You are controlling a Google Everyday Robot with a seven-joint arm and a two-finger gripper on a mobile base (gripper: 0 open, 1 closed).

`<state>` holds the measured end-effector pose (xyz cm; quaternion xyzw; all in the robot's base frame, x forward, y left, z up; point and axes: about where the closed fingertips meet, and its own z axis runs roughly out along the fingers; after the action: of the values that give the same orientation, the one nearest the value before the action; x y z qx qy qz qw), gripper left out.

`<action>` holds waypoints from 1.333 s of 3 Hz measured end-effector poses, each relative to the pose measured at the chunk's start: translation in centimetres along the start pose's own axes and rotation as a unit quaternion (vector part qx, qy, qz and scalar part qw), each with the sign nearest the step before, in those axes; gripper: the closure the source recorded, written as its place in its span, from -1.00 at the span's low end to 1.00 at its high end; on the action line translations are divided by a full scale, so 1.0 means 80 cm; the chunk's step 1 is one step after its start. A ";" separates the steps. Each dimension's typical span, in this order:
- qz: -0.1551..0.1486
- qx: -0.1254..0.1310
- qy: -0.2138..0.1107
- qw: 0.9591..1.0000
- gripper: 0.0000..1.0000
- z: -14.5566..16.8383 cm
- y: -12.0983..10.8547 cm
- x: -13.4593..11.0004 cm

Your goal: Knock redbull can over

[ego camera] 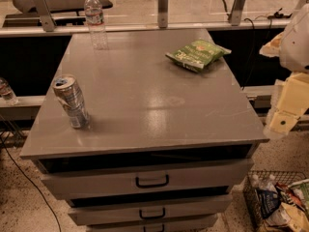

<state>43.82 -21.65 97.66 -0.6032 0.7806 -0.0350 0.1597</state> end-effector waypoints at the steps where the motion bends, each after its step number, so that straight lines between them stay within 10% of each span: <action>1: 0.000 0.000 0.000 1.000 -1.00 0.000 0.000 0.000; 4: -0.048 -0.027 -0.109 0.993 -1.00 0.067 0.011 -0.153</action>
Offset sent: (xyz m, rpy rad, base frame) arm 0.0237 0.0571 -0.0179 0.1042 -0.0164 0.0616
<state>47.27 -9.00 94.93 -0.6446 0.7292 0.0442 0.2252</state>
